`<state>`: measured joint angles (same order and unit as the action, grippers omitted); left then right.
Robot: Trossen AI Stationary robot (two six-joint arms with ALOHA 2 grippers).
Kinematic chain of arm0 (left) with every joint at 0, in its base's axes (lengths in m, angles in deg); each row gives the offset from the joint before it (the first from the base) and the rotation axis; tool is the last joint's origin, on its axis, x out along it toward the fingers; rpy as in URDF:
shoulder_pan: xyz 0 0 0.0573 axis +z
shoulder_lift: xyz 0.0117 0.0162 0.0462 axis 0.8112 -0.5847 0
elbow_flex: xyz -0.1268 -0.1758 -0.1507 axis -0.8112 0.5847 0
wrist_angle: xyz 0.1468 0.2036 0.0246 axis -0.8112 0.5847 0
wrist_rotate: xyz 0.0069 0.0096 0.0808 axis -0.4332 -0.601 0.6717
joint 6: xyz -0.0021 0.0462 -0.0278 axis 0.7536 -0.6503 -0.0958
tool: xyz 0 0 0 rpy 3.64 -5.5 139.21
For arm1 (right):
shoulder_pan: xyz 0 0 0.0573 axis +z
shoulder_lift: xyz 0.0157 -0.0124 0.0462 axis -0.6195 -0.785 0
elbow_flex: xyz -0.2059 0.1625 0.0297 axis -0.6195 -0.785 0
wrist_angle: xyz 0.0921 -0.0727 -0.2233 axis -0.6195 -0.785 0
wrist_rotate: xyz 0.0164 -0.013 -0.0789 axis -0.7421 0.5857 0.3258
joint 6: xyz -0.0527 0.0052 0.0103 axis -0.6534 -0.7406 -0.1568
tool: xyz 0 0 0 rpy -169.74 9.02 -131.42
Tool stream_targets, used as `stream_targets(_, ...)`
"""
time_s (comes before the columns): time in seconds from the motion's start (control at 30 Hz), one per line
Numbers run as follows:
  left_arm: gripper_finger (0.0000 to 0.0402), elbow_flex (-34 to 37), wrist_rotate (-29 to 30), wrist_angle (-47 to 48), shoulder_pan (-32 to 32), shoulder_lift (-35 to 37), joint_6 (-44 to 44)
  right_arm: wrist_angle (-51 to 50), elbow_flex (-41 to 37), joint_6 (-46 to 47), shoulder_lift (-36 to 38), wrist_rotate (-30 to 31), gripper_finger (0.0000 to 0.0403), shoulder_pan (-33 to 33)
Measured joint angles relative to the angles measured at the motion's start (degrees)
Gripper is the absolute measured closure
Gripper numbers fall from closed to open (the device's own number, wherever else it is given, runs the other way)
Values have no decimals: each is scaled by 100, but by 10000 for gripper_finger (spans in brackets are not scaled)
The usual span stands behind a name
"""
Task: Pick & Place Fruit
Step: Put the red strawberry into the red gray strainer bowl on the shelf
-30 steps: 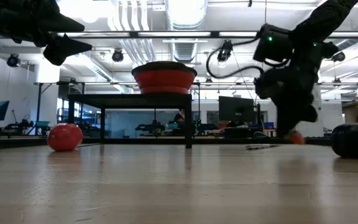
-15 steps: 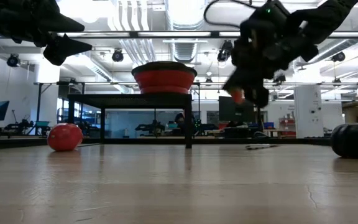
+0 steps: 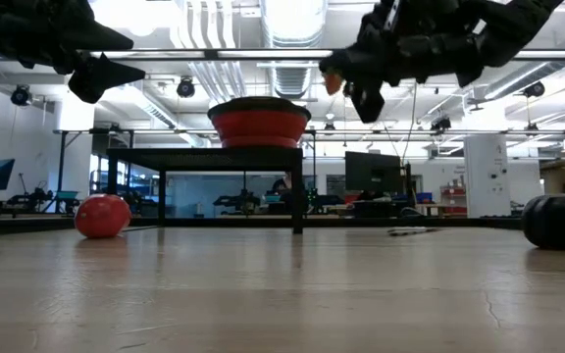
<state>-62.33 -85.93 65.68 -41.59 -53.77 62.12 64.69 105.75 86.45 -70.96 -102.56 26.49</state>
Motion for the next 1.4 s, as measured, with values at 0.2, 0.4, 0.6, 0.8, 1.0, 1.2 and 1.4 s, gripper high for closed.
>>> stream_targets(0.2, 90, 0, 0, -1, -1, 0, 1, -368, 539, -438, -31, 12, 394, -19)
stream_targets(0.4, 90, 0, 0, -2, -2, 0, 0, -1784, 1406, -935, -251, 465, 394, -129)
stream_targets(0.6, 90, 0, 0, 0, 0, 0, 0, -2731, 2292, -1296, -734, 572, 394, -347)
stream_targets(0.8, 90, -1, 0, 0, -1, 1, 0, -3117, 3141, -1380, -1242, 578, 394, -567)
stream_targets(1.0, 90, -2, 0, -2, -2, 1, 2, -3267, 3895, -1470, -1666, 645, 394, -757)
stream_targets(1.2, 90, 0, 0, -2, -2, 2, 0, -3987, 4502, -1776, -1885, 1984, 394, -831)
stream_targets(1.4, 90, -1, 0, -2, -1, 2, 1, -4236, 4658, -1929, -1907, 2265, 394, -830)
